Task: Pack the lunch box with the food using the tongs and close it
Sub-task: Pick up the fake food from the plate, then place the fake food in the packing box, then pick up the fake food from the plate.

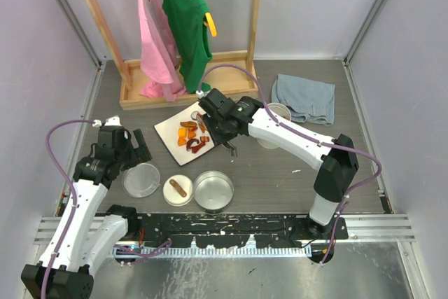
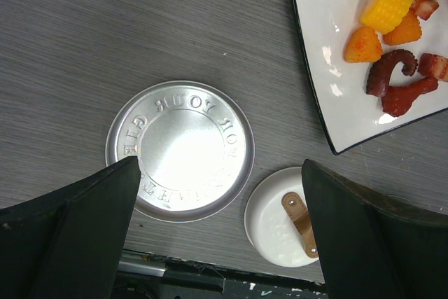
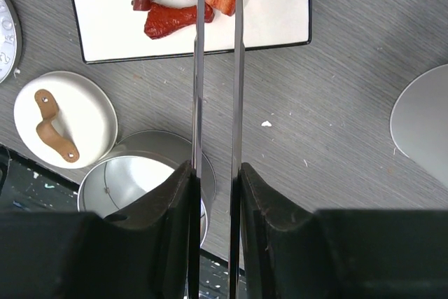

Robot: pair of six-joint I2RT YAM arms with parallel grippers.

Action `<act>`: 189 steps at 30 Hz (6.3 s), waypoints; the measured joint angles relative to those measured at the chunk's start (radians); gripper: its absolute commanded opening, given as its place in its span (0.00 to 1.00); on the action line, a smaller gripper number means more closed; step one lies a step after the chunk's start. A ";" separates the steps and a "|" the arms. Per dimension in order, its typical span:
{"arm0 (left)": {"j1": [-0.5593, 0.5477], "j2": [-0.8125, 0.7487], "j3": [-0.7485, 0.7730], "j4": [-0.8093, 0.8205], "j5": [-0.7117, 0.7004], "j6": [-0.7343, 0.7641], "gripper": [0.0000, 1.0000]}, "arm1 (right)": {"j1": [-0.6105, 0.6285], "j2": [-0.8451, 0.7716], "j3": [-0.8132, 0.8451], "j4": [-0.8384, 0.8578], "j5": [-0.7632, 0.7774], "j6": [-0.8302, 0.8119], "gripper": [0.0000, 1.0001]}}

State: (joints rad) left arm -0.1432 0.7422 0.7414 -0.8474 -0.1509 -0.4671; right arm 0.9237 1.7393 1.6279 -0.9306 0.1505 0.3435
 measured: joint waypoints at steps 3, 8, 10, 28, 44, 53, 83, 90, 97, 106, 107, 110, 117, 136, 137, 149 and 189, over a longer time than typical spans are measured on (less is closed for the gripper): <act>0.000 0.000 0.000 0.000 0.000 0.000 0.99 | 0.000 -0.020 -0.024 0.010 -0.011 0.012 0.28; 0.000 0.000 0.000 0.000 0.000 0.000 0.99 | 0.000 -0.090 -0.070 0.011 -0.043 0.034 0.28; 0.000 0.000 0.000 0.000 0.000 0.000 1.00 | 0.000 -0.133 -0.089 0.014 -0.060 0.045 0.29; 0.000 0.000 0.000 0.000 0.000 0.000 1.00 | 0.000 -0.394 -0.299 0.019 -0.272 0.078 0.29; 0.000 0.008 0.000 0.000 0.001 0.000 1.00 | 0.025 -0.664 -0.594 0.019 -0.516 0.129 0.30; 0.000 0.009 0.000 0.000 0.001 0.000 1.00 | 0.035 -0.672 -0.690 0.035 -0.521 0.166 0.29; 0.000 0.005 0.000 0.000 0.001 0.000 1.00 | 0.013 -0.524 -0.676 0.185 -0.433 0.194 0.36; 0.000 0.006 0.000 0.000 0.001 0.000 1.00 | 0.013 -0.515 -0.718 0.205 -0.468 0.194 0.39; 0.000 0.006 0.000 0.000 0.001 0.000 1.00 | 0.013 -0.515 -0.723 0.208 -0.426 0.198 0.52; 0.000 0.006 0.000 0.000 0.001 0.000 1.00 | 0.010 -0.544 -0.652 0.152 -0.333 0.204 0.53; 0.000 0.006 0.000 0.000 0.001 0.000 1.00 | 0.010 -0.552 -0.636 0.149 -0.328 0.204 0.52; 0.000 0.006 0.000 0.000 0.001 0.000 1.00 | 0.010 -0.563 -0.591 0.139 -0.314 0.204 0.53; 0.000 0.006 0.000 0.000 0.001 0.000 1.00 | 0.010 -0.557 -0.515 0.107 -0.273 0.201 0.53; 0.000 0.006 0.000 0.000 0.001 0.000 1.00 | 0.010 -0.146 -0.180 0.040 -0.079 0.118 0.52; 0.000 0.006 0.000 0.000 0.001 0.000 1.00 | 0.010 -0.134 -0.170 0.040 -0.076 0.115 0.52; 0.000 0.006 0.000 0.000 0.000 0.000 1.00 | 0.020 0.029 -0.105 0.000 -0.034 0.048 0.51; 0.000 0.006 0.000 0.000 0.000 0.000 1.00 | 0.020 0.116 -0.061 -0.027 0.024 0.056 0.34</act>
State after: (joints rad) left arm -0.1432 0.7486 0.7414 -0.8474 -0.1505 -0.4675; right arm 0.9436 1.8557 1.5669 -0.9581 0.1749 0.4000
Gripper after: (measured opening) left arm 0.997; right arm 0.379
